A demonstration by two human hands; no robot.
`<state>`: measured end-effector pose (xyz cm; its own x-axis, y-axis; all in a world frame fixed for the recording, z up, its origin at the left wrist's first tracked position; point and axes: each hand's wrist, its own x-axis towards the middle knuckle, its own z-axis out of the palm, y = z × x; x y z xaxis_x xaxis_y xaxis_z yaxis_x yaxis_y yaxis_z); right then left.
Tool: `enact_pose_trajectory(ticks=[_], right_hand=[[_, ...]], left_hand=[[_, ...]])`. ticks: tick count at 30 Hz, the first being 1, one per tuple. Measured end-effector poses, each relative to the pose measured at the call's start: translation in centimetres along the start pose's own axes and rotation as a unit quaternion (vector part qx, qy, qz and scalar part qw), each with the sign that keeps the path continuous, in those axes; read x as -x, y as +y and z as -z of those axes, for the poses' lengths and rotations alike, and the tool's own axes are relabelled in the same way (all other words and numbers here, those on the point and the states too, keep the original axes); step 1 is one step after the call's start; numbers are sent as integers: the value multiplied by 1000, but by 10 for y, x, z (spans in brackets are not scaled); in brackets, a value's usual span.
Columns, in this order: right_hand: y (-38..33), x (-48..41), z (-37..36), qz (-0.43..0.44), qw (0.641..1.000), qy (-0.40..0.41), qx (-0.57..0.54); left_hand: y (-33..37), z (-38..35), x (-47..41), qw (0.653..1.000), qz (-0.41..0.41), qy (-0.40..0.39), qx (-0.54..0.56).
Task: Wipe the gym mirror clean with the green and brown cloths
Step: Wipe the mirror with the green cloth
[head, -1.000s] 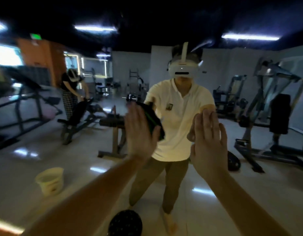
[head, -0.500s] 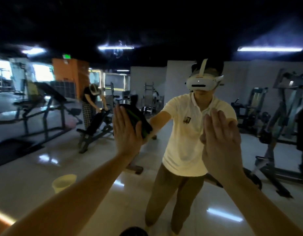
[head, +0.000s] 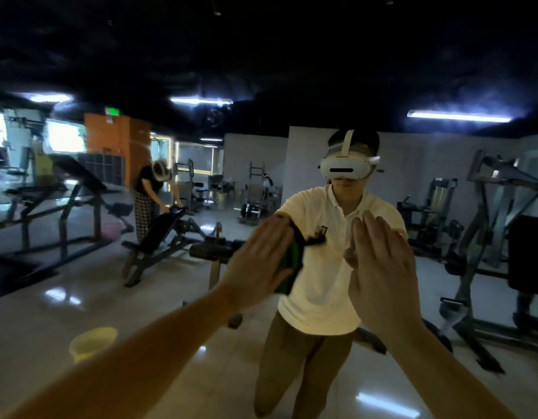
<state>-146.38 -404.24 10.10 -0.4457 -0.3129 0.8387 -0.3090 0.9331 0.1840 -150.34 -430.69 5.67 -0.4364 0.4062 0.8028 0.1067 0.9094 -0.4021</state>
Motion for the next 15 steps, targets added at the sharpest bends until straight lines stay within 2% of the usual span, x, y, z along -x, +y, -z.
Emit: enact_pose_trajectory(ticks=[3, 5, 7, 9, 10, 11, 13, 15], right_hand=[[-8, -27, 2, 13, 1000, 15, 11], [-14, -42, -3, 5, 1000, 27, 10], [-20, -48, -10, -8, 999, 44, 10], [-25, -47, -16, -19, 998, 67, 3], [-26, -47, -18, -20, 997, 77, 2], [-25, -47, -19, -21, 996, 83, 4], [-23, -47, -20, -19, 996, 91, 9], [-21, -47, -20, -12, 995, 100, 7]], left_hand=[[-64, 13, -7, 986, 147, 37, 74], [-107, 20, -9, 956, 268, 74, 97], [-143, 23, -19, 895, 412, 98, 140], [-158, 25, -35, 835, 506, 121, 180], [-155, 31, -46, 822, 521, 134, 188], [-144, 35, -58, 824, 514, 146, 187], [-104, 41, -77, 876, 415, 187, 161], [-46, 47, -87, 940, 243, 175, 162]])
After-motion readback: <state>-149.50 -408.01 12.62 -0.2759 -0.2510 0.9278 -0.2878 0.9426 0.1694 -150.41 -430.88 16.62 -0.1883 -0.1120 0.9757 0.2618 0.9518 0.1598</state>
